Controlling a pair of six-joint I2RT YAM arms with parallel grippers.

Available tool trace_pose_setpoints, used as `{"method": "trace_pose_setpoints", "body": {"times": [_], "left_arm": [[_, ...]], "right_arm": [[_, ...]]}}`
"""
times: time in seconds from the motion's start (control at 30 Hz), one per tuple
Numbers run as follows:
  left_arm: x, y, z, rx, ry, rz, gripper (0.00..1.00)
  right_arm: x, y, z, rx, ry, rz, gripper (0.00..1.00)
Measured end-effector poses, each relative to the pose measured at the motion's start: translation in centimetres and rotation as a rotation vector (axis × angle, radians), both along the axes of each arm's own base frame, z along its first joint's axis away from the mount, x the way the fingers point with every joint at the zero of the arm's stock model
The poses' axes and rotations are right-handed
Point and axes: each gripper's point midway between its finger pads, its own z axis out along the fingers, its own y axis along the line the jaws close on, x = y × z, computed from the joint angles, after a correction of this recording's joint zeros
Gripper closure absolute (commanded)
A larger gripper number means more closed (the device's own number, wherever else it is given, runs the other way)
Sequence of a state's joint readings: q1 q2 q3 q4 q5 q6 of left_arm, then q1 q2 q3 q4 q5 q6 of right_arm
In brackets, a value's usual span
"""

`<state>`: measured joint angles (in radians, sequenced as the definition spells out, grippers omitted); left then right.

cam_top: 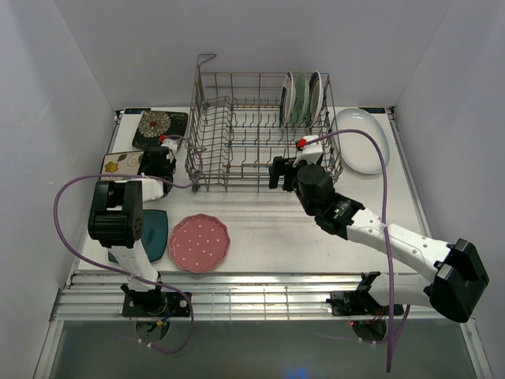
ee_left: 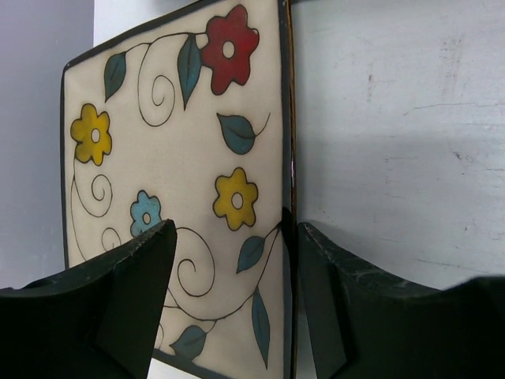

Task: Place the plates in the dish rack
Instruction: Pick up the plate from the corner of the board.

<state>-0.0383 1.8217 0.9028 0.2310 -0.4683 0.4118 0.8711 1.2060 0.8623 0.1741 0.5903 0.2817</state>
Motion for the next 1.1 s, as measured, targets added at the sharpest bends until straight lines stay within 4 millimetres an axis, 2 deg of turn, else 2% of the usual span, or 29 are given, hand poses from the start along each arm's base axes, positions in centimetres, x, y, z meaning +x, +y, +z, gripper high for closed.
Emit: {"method": "trace_pose_setpoints", "body": {"times": [0.4, 0.73, 0.83, 1.1], "left_arm": [[-0.7, 0.2, -0.4, 0.059, 0.002, 0.003, 0.31], [-0.1, 0.3, -1.0, 0.094, -0.01, 0.003, 0.41], [0.0, 0.3, -1.0, 0.099, -0.01, 0.0, 0.46], [-0.4, 0.0, -1.8, 0.116, 0.011, -0.006, 0.69]], "right_arm": [[-0.1, 0.3, 0.0, 0.003, 0.003, 0.018, 0.1], [-0.2, 0.4, -0.1, 0.002, 0.005, 0.022, 0.1], [-0.1, 0.4, -0.2, 0.0, 0.007, 0.023, 0.1], [-0.1, 0.7, -0.6, -0.006, 0.016, 0.033, 0.1]]}}
